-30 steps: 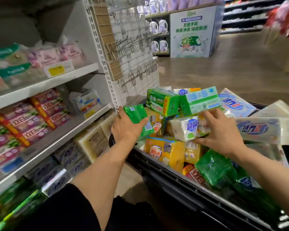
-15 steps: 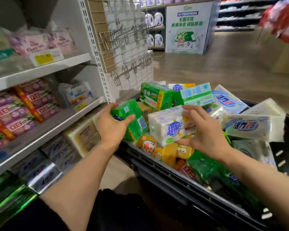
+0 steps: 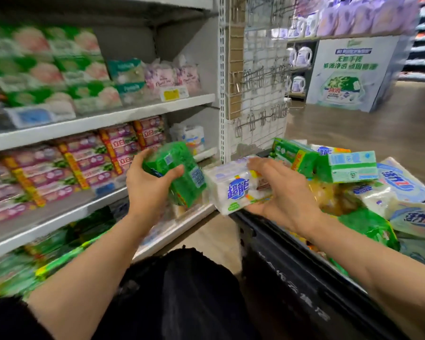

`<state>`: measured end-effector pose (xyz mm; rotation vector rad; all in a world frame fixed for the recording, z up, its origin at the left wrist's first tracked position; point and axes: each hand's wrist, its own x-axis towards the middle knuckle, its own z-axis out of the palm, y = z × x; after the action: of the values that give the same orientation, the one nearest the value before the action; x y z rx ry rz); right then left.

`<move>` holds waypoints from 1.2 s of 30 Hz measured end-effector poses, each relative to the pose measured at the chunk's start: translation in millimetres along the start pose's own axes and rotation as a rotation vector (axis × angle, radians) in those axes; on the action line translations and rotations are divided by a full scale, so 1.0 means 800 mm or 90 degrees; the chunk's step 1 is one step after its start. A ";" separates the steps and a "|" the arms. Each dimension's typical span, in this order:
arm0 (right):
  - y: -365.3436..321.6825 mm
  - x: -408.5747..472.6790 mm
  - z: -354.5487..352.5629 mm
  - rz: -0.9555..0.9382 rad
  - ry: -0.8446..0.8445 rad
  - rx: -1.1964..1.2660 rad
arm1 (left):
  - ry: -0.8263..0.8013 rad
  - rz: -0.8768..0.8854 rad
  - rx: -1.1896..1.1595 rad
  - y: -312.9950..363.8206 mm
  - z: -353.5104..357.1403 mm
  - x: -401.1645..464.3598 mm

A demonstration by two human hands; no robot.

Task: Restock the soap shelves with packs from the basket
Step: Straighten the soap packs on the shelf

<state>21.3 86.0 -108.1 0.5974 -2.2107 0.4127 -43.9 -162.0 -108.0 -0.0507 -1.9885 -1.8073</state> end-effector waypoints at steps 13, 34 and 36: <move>-0.217 0.086 0.158 -0.120 -0.149 0.179 | 0.344 -0.079 0.194 0.005 -0.398 -0.053; -0.558 0.067 0.459 -0.288 -0.487 0.194 | 0.568 -0.292 0.293 -0.186 -0.676 -0.202; -0.570 0.053 0.502 -0.268 -0.491 0.186 | 0.567 -0.304 0.271 -0.219 -0.684 -0.190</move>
<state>-3.4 -496.0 -285.6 1.5558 -2.6423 0.3108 200.5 -667.1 -303.4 1.2196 -1.6991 -1.2209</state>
